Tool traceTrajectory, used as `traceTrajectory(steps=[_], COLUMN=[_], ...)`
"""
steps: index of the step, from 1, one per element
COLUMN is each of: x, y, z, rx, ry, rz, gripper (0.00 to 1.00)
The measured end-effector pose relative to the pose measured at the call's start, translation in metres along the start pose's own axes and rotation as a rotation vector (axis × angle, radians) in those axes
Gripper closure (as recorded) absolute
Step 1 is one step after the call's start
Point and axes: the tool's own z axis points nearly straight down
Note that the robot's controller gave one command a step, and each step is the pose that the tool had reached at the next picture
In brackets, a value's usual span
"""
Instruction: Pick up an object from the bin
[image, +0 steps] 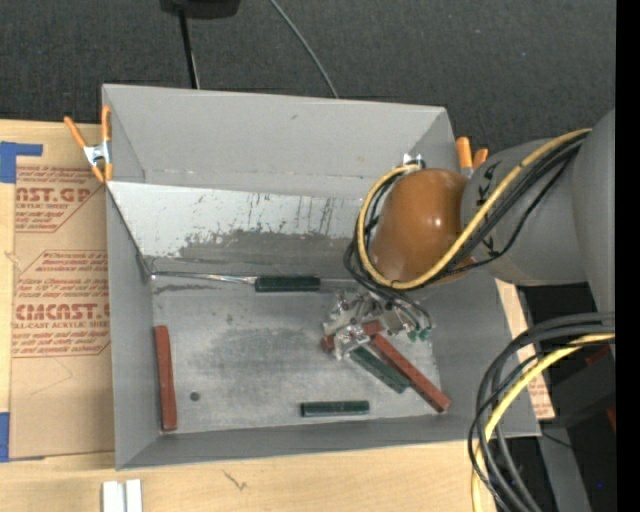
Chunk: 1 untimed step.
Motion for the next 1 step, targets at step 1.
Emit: traceTrajectory(steps=[1], x=[-0.0134], y=[-0.0061], z=[-0.178], rx=[0.001], ry=[0.009], rz=[-0.084], gripper=[1.0])
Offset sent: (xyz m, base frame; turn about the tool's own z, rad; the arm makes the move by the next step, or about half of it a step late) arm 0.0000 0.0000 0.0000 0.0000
